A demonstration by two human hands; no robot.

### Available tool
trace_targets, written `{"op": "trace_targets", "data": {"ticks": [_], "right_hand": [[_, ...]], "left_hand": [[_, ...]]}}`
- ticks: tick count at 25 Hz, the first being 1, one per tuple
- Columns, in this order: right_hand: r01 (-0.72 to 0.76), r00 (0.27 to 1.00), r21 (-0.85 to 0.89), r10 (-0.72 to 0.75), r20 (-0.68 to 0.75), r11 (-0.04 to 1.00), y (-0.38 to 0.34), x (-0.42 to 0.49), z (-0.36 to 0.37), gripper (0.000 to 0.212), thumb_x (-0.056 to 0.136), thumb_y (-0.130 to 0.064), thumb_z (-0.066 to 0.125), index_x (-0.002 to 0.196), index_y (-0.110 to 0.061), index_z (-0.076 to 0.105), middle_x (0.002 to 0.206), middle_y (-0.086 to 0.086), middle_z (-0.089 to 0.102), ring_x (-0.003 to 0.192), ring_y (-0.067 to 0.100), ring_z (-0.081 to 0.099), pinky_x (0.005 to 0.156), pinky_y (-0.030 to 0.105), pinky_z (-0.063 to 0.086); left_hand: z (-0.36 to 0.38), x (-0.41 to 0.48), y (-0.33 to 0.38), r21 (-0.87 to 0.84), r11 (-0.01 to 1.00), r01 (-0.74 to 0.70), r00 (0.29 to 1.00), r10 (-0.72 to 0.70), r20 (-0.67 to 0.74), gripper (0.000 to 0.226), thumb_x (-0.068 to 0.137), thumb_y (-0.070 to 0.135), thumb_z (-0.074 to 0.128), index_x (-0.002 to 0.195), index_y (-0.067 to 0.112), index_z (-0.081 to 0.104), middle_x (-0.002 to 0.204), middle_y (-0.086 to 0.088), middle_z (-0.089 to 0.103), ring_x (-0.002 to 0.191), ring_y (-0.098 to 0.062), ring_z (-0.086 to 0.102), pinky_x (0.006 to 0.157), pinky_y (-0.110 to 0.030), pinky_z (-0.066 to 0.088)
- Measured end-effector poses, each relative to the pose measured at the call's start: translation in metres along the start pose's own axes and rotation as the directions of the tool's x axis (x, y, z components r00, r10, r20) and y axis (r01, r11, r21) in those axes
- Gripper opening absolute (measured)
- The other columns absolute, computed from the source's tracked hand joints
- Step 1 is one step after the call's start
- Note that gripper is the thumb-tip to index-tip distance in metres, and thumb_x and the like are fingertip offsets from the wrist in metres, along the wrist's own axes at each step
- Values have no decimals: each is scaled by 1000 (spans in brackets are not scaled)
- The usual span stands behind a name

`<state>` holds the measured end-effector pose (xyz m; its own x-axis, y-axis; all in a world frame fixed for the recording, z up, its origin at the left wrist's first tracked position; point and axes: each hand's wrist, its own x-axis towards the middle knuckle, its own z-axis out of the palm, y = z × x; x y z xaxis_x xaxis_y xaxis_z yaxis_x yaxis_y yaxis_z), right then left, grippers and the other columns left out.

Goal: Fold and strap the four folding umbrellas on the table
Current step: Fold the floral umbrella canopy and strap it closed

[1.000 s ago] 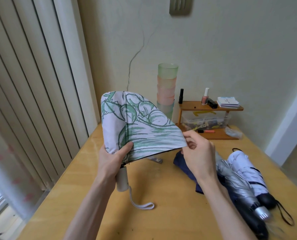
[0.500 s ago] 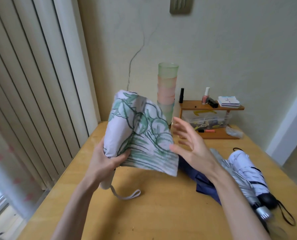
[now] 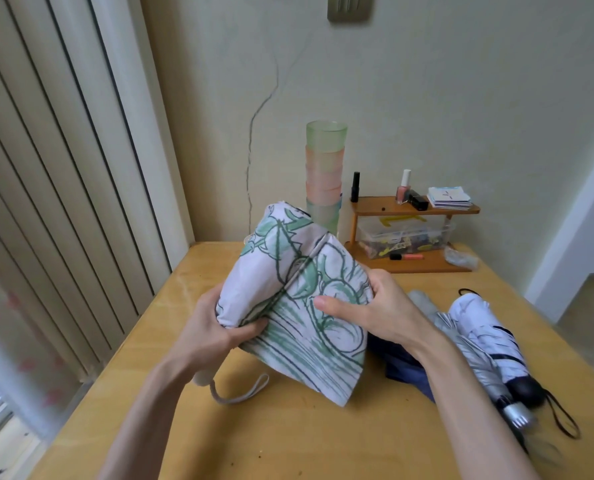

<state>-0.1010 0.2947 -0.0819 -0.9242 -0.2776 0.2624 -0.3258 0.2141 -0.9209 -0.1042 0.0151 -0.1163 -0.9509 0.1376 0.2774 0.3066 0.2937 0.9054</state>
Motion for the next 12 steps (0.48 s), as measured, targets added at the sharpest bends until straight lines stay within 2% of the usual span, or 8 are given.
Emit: {"op": "trace_targets", "data": {"ticks": [1, 3, 5, 8, 10, 12], "right_hand": [[-6, 1000, -3, 6, 2, 1000, -1, -1, -2, 24, 89, -30, 83, 108, -17, 79, 109, -4, 80, 105, 17, 76, 95, 39, 61], [45, 996, -155, -55, -65, 987, 4, 0, -9, 29, 88, -53, 78, 95, -26, 84, 99, -7, 76, 103, 10, 69, 107, 40, 50], [46, 997, -258, -60, -46, 965, 9, 1, -13, 34, 85, -65, 76, 91, -32, 84, 103, -4, 71, 109, 11, 64, 111, 41, 44], [8, 999, -201, 1, 46, 980, 9, -2, -11, 30, 85, -52, 83, 104, -29, 82, 121, -9, 69, 116, 5, 66, 105, 38, 52], [61, 998, -264, -51, 43, 963, 11, -3, -17, 42, 84, -56, 84, 90, -14, 81, 107, -4, 75, 101, 11, 70, 97, 42, 56], [57, 998, -312, -56, 14, 948, 13, -5, -24, 60, 80, -67, 82, 73, -8, 70, 84, 9, 68, 80, 27, 63, 81, 45, 52]], "left_hand": [[-4, -1, 0, -16, 1000, 14, 1000, -14, -2, 46, 82, -4, 84, 116, 24, 68, 100, 10, 80, 87, -10, 76, 63, -21, 57], [-12, -1, -1, -11, 999, 32, 999, -32, -1, 43, 83, -4, 83, 116, 21, 68, 99, 9, 80, 86, -11, 77, 61, -21, 57], [-17, -1, -3, 5, 999, 53, 999, -53, 8, 42, 83, -1, 84, 116, 19, 69, 98, 7, 80, 83, -13, 77, 58, -24, 57], [-20, -2, -7, 3, 997, 81, 997, -81, 21, 45, 77, 15, 91, 115, 22, 69, 101, 1, 80, 84, -22, 77, 64, -41, 63], [-26, -1, -10, 28, 996, 81, 996, -82, 27, 47, 76, 17, 92, 116, 22, 70, 102, 0, 80, 87, -24, 78, 68, -46, 64], [-31, 0, -14, 43, 994, 97, 995, -98, 36, 43, 81, 8, 90, 117, 20, 70, 102, 1, 80, 88, -23, 78, 65, -39, 62]]}}
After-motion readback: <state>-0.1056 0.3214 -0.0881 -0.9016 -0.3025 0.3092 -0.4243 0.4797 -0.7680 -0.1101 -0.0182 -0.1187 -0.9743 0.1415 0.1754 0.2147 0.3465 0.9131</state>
